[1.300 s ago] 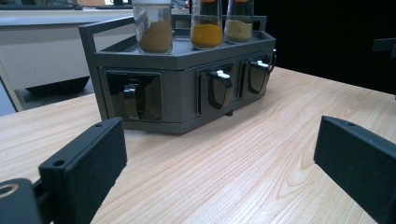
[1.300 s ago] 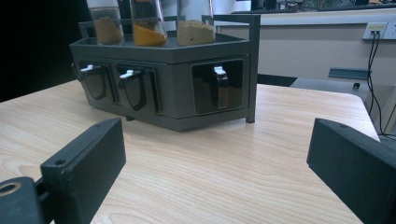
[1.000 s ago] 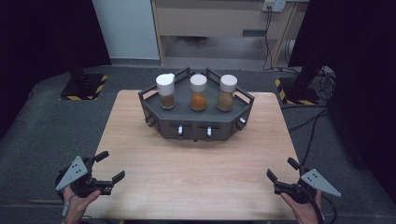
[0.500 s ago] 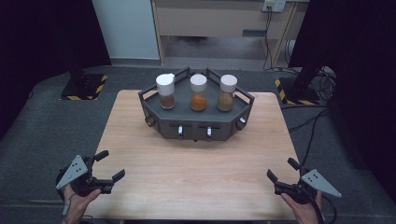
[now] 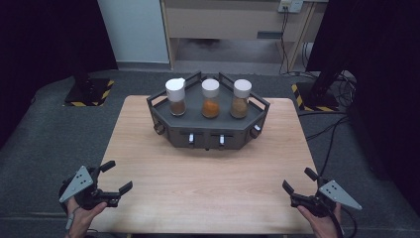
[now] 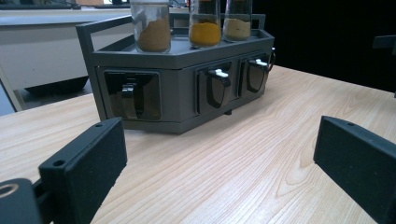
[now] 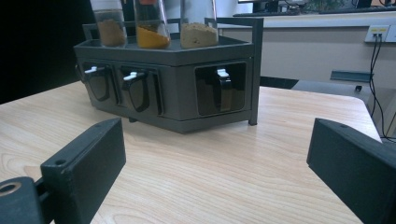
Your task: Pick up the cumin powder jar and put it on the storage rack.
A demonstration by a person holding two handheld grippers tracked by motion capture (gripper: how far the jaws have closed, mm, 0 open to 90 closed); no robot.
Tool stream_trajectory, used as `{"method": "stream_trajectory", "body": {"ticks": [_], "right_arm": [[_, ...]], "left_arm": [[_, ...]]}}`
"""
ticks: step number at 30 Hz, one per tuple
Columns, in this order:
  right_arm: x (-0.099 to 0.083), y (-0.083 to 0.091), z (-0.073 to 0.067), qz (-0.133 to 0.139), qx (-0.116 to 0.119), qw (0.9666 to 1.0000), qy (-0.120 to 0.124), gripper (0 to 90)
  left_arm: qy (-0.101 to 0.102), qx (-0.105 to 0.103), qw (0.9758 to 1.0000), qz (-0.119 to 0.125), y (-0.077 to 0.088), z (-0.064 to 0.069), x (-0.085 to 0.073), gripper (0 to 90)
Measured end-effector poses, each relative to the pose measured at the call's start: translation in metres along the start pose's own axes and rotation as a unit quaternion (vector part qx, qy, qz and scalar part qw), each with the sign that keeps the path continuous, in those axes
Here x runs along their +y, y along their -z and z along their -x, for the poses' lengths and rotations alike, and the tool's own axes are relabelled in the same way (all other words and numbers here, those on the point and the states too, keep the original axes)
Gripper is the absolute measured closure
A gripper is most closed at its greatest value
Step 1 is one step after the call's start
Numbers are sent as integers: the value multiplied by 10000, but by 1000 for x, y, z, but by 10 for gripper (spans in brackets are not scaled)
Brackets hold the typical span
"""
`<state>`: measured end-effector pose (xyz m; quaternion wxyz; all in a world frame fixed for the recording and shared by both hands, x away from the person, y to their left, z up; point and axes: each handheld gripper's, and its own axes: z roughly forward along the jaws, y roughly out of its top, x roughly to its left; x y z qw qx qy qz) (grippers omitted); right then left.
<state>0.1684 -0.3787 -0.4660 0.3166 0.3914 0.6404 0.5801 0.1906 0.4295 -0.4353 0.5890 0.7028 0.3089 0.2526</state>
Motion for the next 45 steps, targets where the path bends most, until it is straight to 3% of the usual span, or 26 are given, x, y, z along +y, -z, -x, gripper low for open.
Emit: {"method": "stream_trajectory", "body": {"ticks": [45], "right_arm": [[-1,2,1,23,13,10000,-57,50]], "left_arm": [[-12,0,10000,-3,-1,0,0,21]]}}
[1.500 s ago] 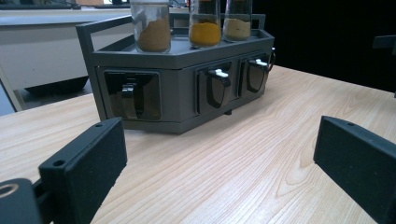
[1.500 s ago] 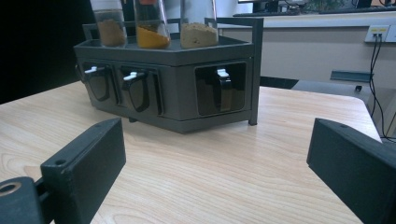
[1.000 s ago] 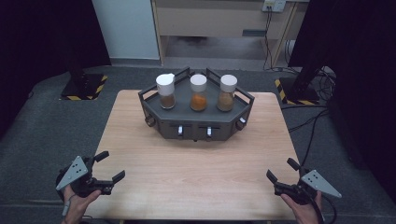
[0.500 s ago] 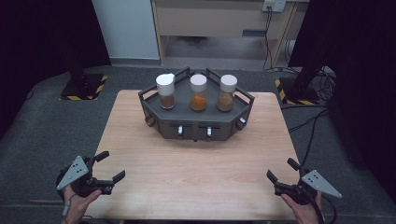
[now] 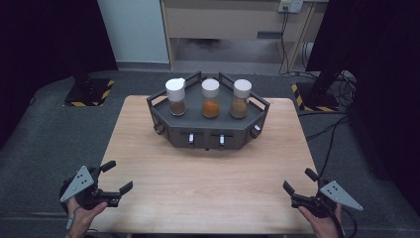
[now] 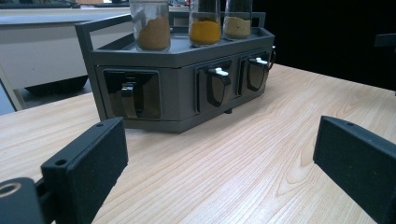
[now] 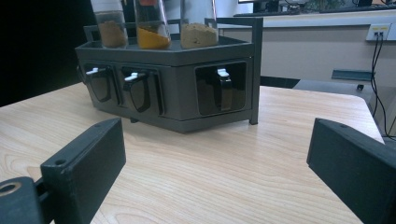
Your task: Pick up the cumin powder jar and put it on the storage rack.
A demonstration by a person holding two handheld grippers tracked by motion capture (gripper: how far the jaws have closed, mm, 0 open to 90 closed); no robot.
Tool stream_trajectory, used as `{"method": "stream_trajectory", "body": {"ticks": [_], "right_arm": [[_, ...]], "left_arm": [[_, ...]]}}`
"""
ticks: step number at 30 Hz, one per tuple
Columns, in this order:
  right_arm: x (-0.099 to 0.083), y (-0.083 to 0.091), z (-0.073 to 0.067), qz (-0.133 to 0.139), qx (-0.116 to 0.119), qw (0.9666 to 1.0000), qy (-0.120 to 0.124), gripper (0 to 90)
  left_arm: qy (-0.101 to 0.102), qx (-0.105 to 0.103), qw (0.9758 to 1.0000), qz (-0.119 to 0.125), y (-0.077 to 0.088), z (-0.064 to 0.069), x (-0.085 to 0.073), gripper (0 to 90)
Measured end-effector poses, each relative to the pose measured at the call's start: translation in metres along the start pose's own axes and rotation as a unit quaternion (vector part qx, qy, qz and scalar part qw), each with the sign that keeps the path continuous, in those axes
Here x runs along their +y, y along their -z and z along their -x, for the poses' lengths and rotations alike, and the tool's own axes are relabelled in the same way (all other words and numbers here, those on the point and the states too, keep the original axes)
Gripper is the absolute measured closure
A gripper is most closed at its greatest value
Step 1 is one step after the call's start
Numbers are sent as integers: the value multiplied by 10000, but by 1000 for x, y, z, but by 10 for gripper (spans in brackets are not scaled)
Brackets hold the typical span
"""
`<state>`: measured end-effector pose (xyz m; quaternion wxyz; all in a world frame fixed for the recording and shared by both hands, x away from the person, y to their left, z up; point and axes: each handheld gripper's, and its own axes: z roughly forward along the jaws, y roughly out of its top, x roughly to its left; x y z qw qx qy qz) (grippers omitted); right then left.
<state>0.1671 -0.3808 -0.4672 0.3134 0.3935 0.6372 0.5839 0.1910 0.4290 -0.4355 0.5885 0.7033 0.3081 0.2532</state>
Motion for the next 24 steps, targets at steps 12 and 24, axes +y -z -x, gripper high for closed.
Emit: {"method": "stream_trajectory", "body": {"ticks": [12,24], "right_arm": [[0,0,0,-5,6,10000,-8,50],[0,0,1,-8,18,10000,-6,52]], "left_arm": [[1,1,10000,-14,0,0,0,22],[-9,-8,10000,-31,-1,0,1,22]]}}
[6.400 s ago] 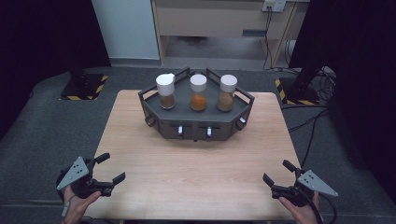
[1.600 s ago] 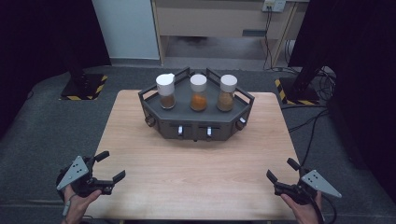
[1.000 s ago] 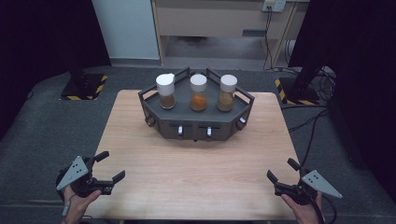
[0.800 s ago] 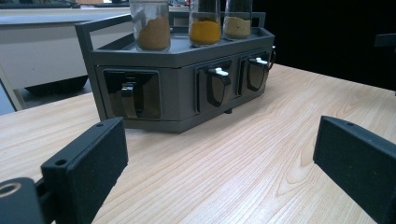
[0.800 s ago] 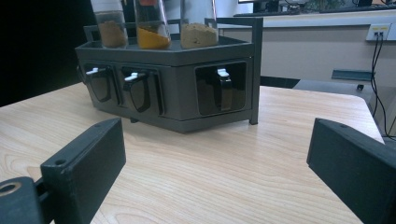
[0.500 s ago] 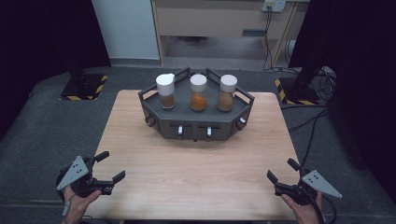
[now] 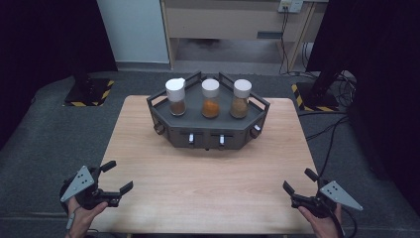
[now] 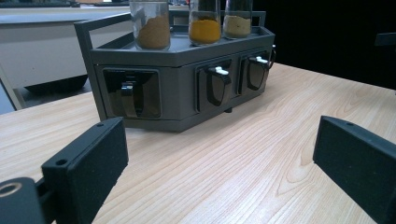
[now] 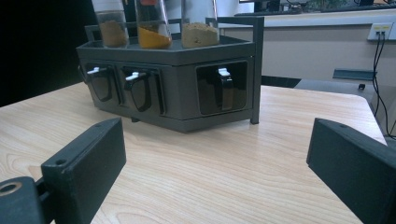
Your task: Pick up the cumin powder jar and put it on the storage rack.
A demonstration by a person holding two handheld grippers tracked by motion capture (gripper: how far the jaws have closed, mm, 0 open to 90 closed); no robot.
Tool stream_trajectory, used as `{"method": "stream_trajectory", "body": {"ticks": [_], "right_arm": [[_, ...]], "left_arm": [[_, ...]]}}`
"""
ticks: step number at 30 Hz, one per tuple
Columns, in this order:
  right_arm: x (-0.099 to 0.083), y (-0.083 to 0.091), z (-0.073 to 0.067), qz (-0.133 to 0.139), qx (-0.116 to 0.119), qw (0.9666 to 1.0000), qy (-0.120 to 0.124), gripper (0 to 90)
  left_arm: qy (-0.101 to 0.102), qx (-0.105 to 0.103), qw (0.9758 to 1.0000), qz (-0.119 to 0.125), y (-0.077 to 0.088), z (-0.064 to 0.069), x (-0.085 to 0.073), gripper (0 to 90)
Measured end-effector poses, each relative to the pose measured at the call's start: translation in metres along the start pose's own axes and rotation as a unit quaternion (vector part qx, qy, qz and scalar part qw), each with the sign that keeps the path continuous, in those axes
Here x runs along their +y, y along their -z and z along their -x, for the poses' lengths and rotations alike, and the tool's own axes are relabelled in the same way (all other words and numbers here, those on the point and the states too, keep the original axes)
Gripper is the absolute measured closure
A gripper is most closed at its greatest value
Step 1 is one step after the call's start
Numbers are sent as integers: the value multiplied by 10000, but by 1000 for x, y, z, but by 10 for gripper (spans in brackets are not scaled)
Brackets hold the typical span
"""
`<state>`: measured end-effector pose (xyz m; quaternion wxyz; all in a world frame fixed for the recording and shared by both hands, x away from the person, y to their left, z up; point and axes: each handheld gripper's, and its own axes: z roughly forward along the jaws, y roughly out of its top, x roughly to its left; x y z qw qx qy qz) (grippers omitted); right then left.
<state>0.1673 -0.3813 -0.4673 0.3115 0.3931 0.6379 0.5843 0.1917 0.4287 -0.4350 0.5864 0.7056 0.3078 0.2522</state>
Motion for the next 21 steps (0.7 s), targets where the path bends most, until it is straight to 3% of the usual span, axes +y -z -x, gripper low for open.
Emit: {"method": "stream_trajectory", "body": {"ticks": [21], "right_arm": [[0,-1,0,-22,23,10000,2,53]], "left_arm": [[0,-2,10000,-7,0,0,0,24]]}}
